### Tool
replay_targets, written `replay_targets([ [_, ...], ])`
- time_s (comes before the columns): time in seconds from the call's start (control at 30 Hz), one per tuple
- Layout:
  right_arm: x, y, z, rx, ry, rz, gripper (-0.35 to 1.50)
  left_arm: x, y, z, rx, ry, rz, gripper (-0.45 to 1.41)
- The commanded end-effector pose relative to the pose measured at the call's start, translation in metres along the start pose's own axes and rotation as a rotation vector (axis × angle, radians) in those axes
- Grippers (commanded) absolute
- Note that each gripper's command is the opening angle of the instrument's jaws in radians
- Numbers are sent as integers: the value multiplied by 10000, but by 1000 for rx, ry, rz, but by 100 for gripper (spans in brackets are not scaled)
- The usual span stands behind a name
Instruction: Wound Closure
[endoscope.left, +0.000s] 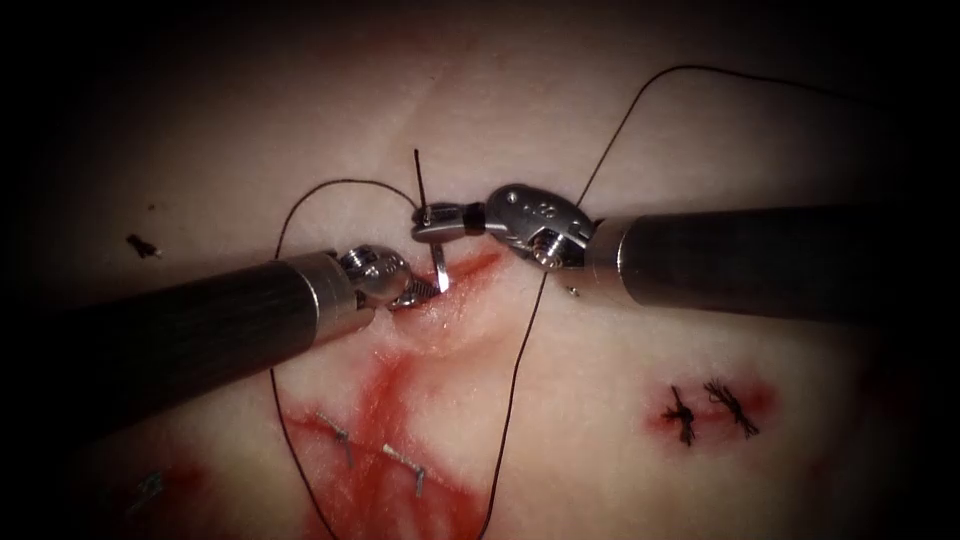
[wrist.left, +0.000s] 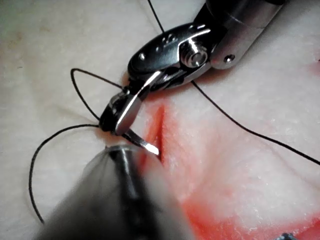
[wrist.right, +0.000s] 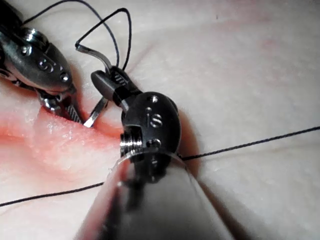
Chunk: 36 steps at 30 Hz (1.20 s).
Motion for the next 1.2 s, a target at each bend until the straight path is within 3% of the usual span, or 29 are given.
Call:
replay_targets([
  [0.03, -4, 3, 6, -1, 2, -3, -35, 4, -4, 7, 0, 0, 3, 36],
  [0.23, -4, 2, 4, 3, 2, -9, -35, 4, -4, 8, 1, 0, 2, 36],
  [0.6, -7, -2, 7, 28, 3, 190, -35, 4, -4, 8, 1, 0, 2, 39],
  [0.8, -7, -3, 8, 31, -42, 212, -35, 4, -4, 8, 0, 0, 2, 39],
  [1.2, -9, -7, 9, 36, -74, 422, -35, 4, -4, 8, 1, 0, 2, 39],
])
